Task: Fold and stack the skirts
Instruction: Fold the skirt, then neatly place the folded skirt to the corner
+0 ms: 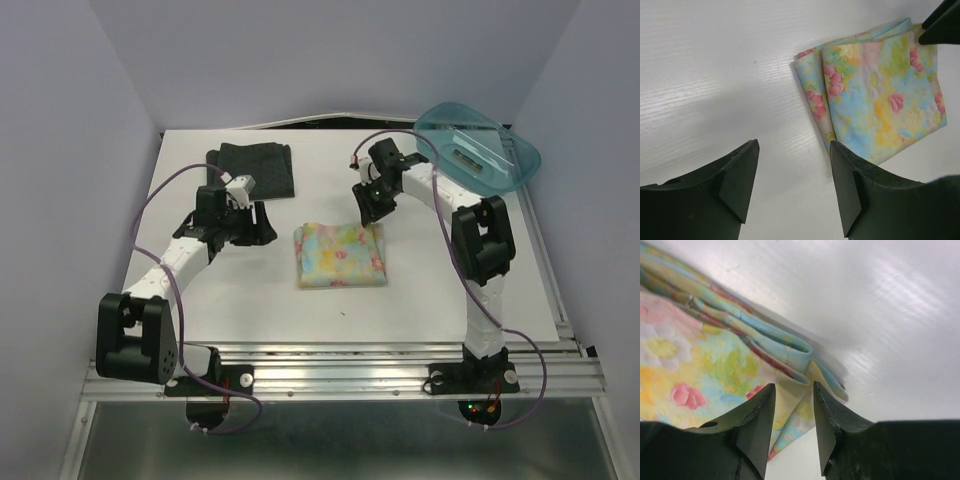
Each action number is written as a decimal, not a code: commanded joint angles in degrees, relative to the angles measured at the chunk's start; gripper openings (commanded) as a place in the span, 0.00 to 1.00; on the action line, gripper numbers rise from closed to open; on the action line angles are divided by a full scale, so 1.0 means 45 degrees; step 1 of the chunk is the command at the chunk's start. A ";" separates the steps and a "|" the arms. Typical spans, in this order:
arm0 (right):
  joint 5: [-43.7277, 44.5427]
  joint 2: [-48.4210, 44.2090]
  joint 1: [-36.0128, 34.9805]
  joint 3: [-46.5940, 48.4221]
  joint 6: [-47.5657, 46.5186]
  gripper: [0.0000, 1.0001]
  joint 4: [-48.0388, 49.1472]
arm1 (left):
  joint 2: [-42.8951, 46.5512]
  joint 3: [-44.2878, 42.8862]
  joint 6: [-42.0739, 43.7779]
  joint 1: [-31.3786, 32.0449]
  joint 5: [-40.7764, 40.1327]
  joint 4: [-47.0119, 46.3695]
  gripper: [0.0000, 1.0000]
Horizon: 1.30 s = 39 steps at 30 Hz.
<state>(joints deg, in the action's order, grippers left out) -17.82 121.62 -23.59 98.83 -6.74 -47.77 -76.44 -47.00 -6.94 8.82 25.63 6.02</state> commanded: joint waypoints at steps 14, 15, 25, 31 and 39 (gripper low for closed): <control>0.7451 -0.1678 -0.3695 0.2313 0.3939 0.52 0.2002 | -0.0179 0.0133 -0.2304 -0.1237 -0.1414 -0.0442 0.71; 0.7824 -0.1134 -0.4031 0.2587 0.3978 0.52 0.1925 | -0.0316 0.0036 -0.2325 -0.1237 -0.1553 -0.0362 0.70; 1.1341 0.1096 -0.6729 0.4737 0.4448 0.47 0.1572 | -0.0259 -0.0082 -0.2559 -0.1237 -0.2276 -0.0244 0.72; 1.0955 0.2131 -0.6886 0.4952 0.4604 0.47 0.1397 | -0.0121 0.0269 -0.2599 -0.1237 -0.2296 -0.0615 0.72; 1.0211 0.3694 -0.6886 0.5167 0.4936 0.47 0.0986 | -0.0454 0.0386 -0.2598 -0.1237 -0.2414 -0.0752 0.74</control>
<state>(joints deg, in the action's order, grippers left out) 28.53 136.25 -54.43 119.68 13.87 -42.44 -78.54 -45.04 -18.37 3.51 14.96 4.82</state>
